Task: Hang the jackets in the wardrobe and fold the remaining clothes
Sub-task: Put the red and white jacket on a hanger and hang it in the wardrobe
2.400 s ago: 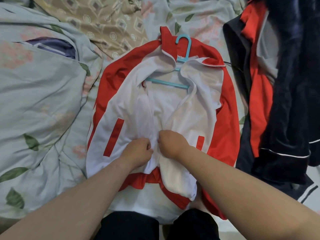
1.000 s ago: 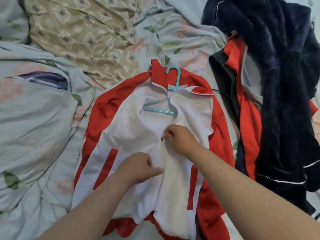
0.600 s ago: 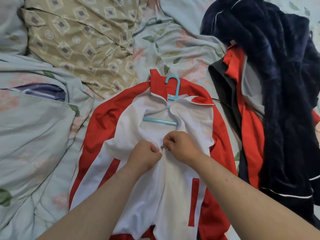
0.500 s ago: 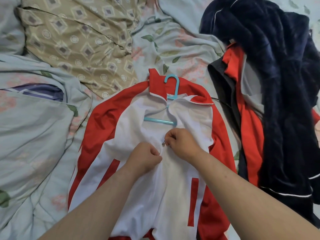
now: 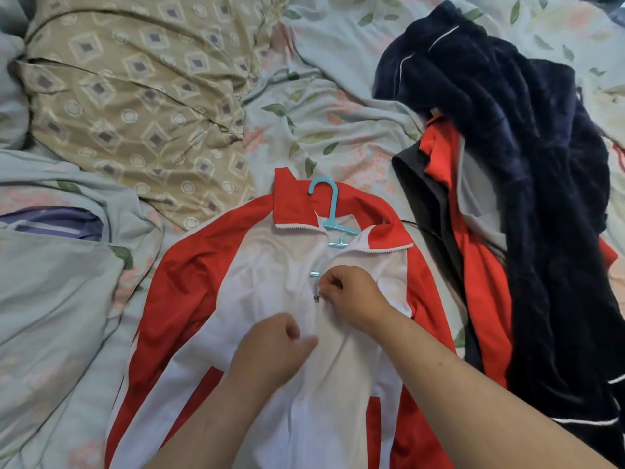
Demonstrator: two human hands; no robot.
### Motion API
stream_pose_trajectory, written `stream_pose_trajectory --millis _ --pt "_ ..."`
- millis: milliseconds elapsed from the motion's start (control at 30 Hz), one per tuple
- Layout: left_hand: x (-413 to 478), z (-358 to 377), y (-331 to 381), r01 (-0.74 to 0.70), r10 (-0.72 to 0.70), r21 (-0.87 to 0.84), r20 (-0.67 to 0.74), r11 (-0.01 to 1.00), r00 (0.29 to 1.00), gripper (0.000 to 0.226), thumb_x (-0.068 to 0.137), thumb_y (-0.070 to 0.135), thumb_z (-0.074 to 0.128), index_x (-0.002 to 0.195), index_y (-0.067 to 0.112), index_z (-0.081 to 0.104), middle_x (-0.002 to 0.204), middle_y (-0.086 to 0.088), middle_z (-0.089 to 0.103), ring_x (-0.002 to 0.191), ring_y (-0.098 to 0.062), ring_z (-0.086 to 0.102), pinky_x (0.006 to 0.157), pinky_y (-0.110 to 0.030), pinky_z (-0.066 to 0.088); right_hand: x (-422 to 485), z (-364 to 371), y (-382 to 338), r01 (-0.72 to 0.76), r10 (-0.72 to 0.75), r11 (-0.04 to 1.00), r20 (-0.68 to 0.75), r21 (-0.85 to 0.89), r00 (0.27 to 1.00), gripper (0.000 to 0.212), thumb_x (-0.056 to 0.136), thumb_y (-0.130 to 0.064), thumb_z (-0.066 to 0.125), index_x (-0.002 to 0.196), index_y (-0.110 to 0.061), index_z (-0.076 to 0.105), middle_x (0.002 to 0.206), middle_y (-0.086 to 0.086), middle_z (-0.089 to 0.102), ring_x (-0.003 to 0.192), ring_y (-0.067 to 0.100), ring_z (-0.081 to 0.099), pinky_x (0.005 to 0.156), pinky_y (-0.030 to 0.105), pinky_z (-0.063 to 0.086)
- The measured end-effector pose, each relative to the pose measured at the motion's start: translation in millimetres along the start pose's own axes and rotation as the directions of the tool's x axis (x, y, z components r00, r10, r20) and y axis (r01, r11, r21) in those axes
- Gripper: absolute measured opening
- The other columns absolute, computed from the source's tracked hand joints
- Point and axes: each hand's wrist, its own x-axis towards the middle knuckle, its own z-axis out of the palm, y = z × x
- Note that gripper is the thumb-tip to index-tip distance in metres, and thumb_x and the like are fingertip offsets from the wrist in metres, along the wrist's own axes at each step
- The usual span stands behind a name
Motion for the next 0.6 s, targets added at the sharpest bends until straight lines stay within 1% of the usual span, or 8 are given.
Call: stream_pose_trajectory --millis 33,67,100,167,233,367,467,600 --pt "10 -2 7 -0.019 0.014 -0.047 -0.098 0.999 0.995 0.030 0.073 0.050 0.071 0.071 0.027 0.052 0.069 0.011 0.057 0.070 -0.006 0.055 0.059 -0.025 0.041 0 -1 0 -0.002 0.002 1.000 0.003 0.015 1.000 0.021 0.088 -0.003 0.060 0.073 -0.017 0.067 0.071 -0.012 0.061 0.067 0.002 0.053 0.060 0.007 0.037" --pt "19 -2 14 -0.038 0.028 -0.069 -0.141 0.997 0.990 0.030 0.075 0.050 0.071 0.075 0.028 0.050 0.071 0.011 0.056 0.071 -0.008 0.055 0.058 -0.025 0.039 1 -2 -1 -0.007 0.007 1.000 0.004 0.028 1.000 0.022 0.088 -0.003 0.061 0.073 -0.019 0.067 0.071 -0.012 0.061 0.066 0.001 0.053 0.060 0.008 0.036" --pt "27 -1 19 -0.042 0.034 -0.063 -0.130 0.997 0.991 0.030 0.075 0.050 0.071 0.079 0.029 0.050 0.073 0.012 0.055 0.072 -0.009 0.054 0.057 -0.023 0.037 1 -3 0 -0.014 0.014 0.999 0.003 0.039 1.000 0.023 0.088 -0.003 0.062 0.073 -0.020 0.067 0.071 -0.012 0.061 0.066 0.001 0.053 0.060 0.008 0.036" --pt "37 6 25 -0.024 0.023 -0.008 -0.056 1.000 0.998 0.031 0.076 0.049 0.072 0.079 0.027 0.051 0.073 0.011 0.055 0.072 -0.012 0.053 0.055 -0.022 0.035 1 -4 0 -0.020 0.020 0.999 0.002 0.037 1.000 0.022 0.088 -0.004 0.064 0.075 -0.021 0.067 0.071 -0.013 0.061 0.066 0.001 0.054 0.061 0.010 0.036" --pt "46 11 23 -0.022 0.022 0.025 -0.026 0.999 0.999 0.030 0.078 0.039 0.071 0.069 0.021 0.049 0.068 0.007 0.055 0.071 -0.017 0.054 0.056 -0.028 0.038 2 -5 0 -0.010 0.010 1.000 0.007 0.009 1.000 0.021 0.087 -0.005 0.063 0.075 -0.022 0.067 0.072 -0.013 0.061 0.067 0.001 0.054 0.062 0.010 0.036" --pt "51 11 22 -0.031 0.029 0.025 0.060 0.999 0.998 0.037 0.070 0.028 0.071 0.055 0.018 0.040 0.055 0.002 0.044 0.055 -0.016 0.043 0.051 -0.030 0.033 6 -3 0 0.013 -0.013 1.000 -0.023 -0.019 1.000 0.023 0.086 -0.004 0.060 0.073 -0.022 0.067 0.073 -0.013 0.063 0.070 0.002 0.055 0.065 0.014 0.038" --pt "45 8 18 -0.020 0.006 0.085 0.167 0.996 0.986 0.030 0.068 0.028 0.071 0.055 0.016 0.047 0.058 -0.003 0.053 0.057 -0.017 0.050 0.055 -0.029 0.041 10 -5 0 -0.008 0.009 1.000 -0.141 0.007 0.990 0.019 0.087 -0.004 0.059 0.078 -0.018 0.070 0.077 -0.010 0.065 0.074 0.006 0.057 0.064 0.006 0.036" --pt "29 9 4 0.001 -0.038 0.135 0.270 0.991 0.962 0.030 0.067 0.027 0.068 0.052 0.014 0.046 0.050 0.001 0.048 0.051 -0.015 0.049 0.053 -0.029 0.043 20 -11 -4 0.023 -0.005 0.997 -0.258 0.068 0.966 0.019 0.085 -0.002 0.059 0.076 -0.015 0.069 0.076 -0.006 0.068 0.076 0.011 0.060 0.066 0.014 0.038"
